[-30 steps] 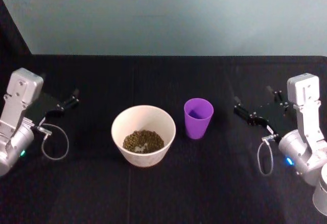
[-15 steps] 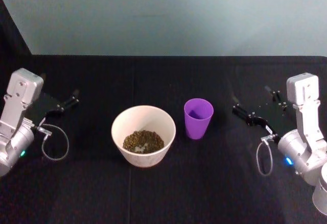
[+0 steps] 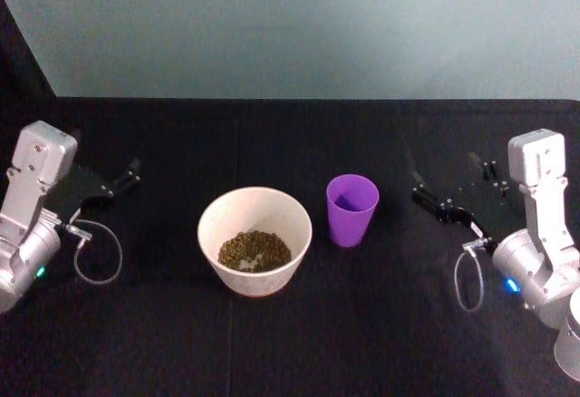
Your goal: Pick up the cup and pour the mung beans from the cup into the bowl.
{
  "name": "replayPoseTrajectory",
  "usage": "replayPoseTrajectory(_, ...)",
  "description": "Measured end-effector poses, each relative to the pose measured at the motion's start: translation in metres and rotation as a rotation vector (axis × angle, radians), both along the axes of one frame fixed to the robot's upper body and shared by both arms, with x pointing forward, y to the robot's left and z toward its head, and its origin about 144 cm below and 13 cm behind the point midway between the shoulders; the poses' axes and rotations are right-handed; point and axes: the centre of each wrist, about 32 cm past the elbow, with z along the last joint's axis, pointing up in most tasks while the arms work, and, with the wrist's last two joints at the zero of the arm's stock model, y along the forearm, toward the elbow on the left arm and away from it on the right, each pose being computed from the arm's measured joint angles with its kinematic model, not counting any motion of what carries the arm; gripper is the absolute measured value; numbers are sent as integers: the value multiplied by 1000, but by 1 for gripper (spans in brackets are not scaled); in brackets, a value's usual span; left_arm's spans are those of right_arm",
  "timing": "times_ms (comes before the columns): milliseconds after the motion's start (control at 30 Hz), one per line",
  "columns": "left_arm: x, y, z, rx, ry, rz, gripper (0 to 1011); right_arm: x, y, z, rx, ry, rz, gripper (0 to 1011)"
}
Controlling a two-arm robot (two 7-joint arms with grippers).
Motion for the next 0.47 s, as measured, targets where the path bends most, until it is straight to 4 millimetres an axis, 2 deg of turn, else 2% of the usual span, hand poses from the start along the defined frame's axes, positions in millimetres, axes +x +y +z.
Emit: replayPoseTrajectory(467, 0, 0, 0, 0, 0, 0, 1000, 0, 0, 0, 1, 0, 1, 1004)
